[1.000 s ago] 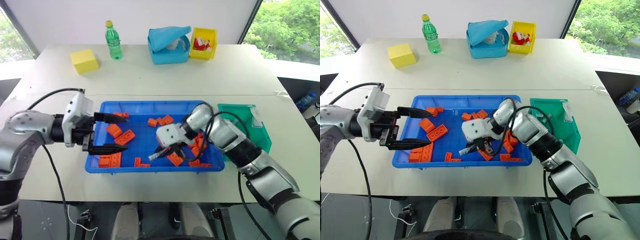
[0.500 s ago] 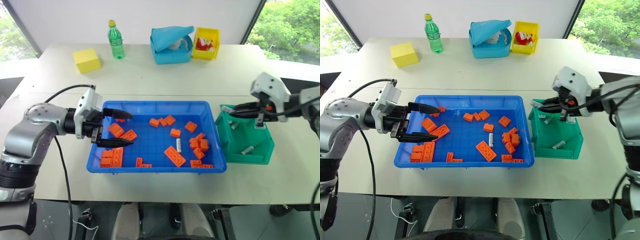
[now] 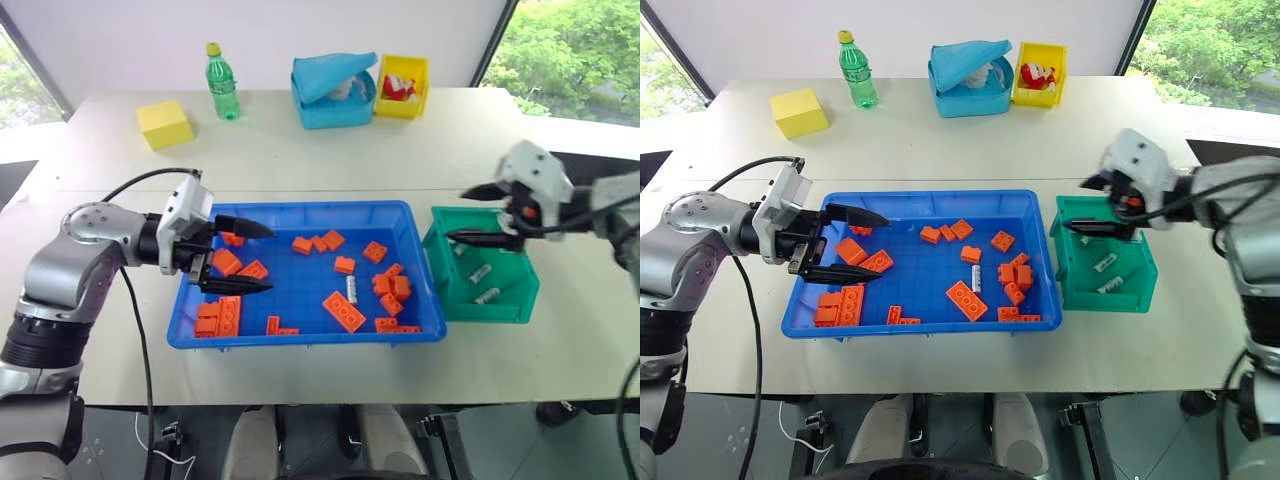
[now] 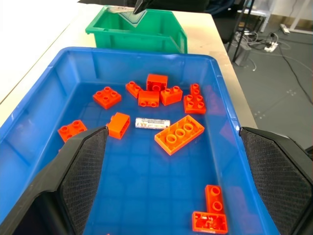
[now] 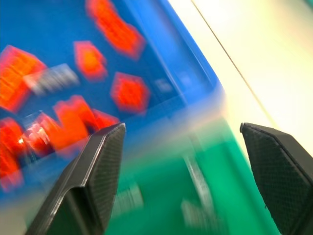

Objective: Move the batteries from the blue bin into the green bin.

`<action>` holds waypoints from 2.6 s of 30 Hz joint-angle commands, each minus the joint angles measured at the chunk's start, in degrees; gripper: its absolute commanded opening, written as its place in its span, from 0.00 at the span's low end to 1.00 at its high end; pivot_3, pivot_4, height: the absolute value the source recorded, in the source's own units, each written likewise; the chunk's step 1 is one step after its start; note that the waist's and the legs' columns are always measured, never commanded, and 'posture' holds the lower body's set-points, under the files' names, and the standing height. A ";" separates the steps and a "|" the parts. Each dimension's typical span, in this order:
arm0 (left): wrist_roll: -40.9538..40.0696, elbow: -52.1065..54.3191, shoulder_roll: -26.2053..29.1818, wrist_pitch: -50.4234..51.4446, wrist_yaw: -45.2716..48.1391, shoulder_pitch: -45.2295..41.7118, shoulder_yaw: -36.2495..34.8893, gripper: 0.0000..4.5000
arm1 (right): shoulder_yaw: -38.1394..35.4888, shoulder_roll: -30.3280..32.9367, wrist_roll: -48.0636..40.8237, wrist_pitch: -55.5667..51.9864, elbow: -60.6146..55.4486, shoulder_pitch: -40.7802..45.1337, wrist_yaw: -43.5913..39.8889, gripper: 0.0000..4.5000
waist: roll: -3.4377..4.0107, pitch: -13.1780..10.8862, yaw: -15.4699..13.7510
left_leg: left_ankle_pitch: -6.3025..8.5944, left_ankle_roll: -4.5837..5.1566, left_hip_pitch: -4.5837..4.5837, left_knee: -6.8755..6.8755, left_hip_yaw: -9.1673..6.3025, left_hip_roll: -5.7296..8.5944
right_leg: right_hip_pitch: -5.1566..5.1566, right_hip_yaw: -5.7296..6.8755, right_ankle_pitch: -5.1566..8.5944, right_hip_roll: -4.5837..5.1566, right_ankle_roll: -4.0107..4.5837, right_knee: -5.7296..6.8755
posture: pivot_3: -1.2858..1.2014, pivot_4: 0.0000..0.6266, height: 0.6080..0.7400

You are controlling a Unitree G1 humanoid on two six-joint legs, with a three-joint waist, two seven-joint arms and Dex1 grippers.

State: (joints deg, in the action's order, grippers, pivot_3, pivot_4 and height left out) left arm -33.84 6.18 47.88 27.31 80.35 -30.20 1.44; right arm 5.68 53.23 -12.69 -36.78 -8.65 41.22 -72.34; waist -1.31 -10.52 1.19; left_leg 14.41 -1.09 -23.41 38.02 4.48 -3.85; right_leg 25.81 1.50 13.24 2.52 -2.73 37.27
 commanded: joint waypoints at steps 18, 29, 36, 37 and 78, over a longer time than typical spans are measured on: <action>-7.22 16.43 7.18 7.57 -5.80 12.78 -11.94 1.00 | 28.70 -22.58 16.42 53.14 39.75 20.09 -20.11 0.88 | -0.01 -0.02 -0.18 | 0.00 0.00 -0.04 0.04 0.02 -0.01 | 0.00 0.06 0.02 0.04 -0.02 0.05 | 0.52 0.24 0.97; -10.38 20.91 9.15 10.04 -9.05 17.97 -17.22 1.00 | 31.12 -28.80 23.45 79.45 62.33 24.05 -18.38 0.88 | -0.01 -0.01 -0.18 | -0.01 -0.02 0.22 0.07 0.03 0.01 | -0.30 0.07 0.03 0.10 0.01 0.03 | 0.52 0.24 0.97; -10.33 19.49 9.01 9.52 -9.76 15.11 -15.03 1.00 | 30.46 -29.78 20.61 74.38 64.15 23.68 -20.14 0.38 | -0.03 0.01 -0.15 | -0.01 -0.02 0.53 0.02 0.03 -0.01 | -0.58 0.06 0.12 0.09 0.17 0.04 | 0.52 0.24 0.97; -10.18 19.10 8.85 9.42 -9.57 14.62 -14.55 1.00 | 30.86 -29.10 18.32 70.39 62.16 23.22 -20.16 0.26 | -0.03 0.01 -0.16 | -0.01 -0.02 0.53 0.02 0.03 -0.01 | -0.58 0.06 0.12 0.10 0.17 0.04 | 0.52 0.24 0.97; -4.62 0.42 9.99 3.91 -8.05 18.29 -24.05 1.00 | -33.97 13.99 -10.36 10.44 11.50 -30.23 -4.47 0.79 | 0.05 -0.07 -0.53 | 0.04 0.04 0.09 -0.05 -0.03 0.03 | -0.27 0.14 0.18 0.13 0.12 -0.25 | 0.52 0.24 0.97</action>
State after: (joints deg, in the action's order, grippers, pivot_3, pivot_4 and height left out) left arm -38.69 7.20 56.05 32.16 71.16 -12.20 -18.25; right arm -24.37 65.41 -21.99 -30.58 -0.39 11.09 -72.27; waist -1.26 -10.59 0.65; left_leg 14.46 -1.05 -23.30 37.97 4.47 -3.82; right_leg 25.53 1.64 13.43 2.67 -2.59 37.02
